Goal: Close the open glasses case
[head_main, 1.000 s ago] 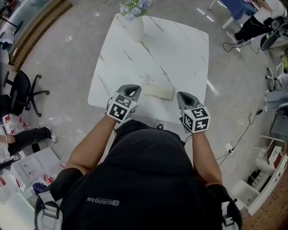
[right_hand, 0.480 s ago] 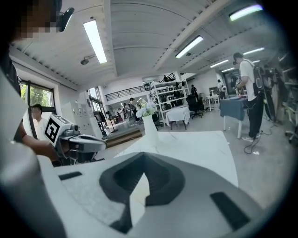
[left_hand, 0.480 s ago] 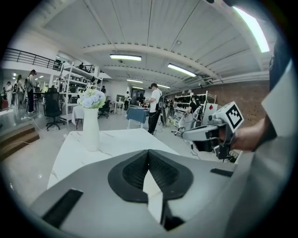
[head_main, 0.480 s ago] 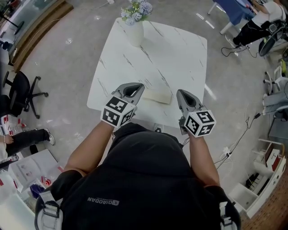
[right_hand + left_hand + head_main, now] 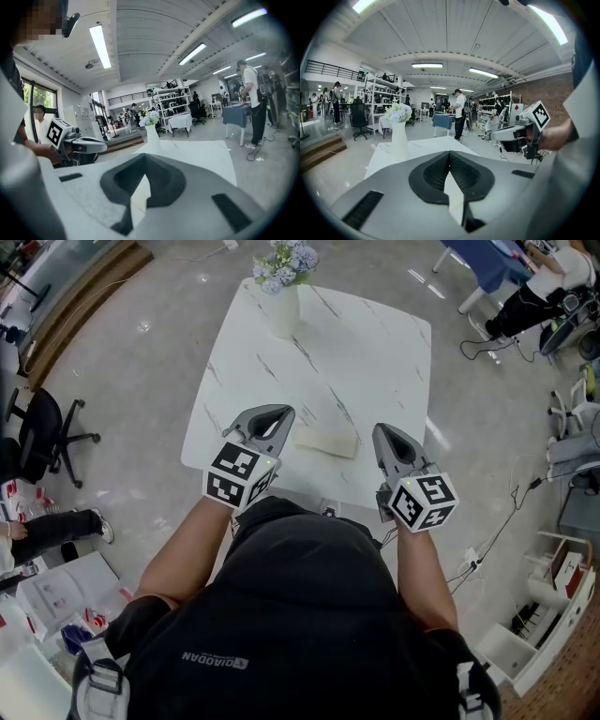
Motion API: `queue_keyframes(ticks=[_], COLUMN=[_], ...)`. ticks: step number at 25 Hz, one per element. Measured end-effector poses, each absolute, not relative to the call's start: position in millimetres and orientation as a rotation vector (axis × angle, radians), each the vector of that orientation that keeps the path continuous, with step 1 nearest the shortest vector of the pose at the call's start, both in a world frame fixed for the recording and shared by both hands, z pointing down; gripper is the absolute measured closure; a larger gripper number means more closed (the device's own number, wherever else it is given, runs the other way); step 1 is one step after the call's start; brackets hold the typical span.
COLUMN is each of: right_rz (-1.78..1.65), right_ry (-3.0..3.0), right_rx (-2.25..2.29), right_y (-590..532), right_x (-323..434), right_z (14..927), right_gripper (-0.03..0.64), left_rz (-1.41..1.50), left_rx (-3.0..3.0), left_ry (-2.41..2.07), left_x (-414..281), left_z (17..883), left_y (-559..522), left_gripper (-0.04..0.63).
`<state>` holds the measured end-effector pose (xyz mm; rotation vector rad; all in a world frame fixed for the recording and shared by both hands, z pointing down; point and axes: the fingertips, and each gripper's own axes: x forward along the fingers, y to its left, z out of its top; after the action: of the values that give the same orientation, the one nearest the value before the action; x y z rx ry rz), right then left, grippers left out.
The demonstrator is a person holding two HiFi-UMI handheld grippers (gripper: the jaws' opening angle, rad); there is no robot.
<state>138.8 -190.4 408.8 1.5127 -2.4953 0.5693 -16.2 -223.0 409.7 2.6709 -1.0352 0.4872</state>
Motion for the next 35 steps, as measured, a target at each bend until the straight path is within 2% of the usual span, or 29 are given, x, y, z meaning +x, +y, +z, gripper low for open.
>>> queue_keyframes(ticks=[35], right_rz=[0.508], right_ry=[-2.457], right_rx=[1.524], right_y=[-187.0], right_x=[143.9], right_z=[412.7], right_gripper=[0.615], left_rz=[0.512], left_rx=[2.686], left_ry=[-1.025], left_x=[-12.7], left_z=[410.1], left_y=[-220.6], left_gripper=[0.592])
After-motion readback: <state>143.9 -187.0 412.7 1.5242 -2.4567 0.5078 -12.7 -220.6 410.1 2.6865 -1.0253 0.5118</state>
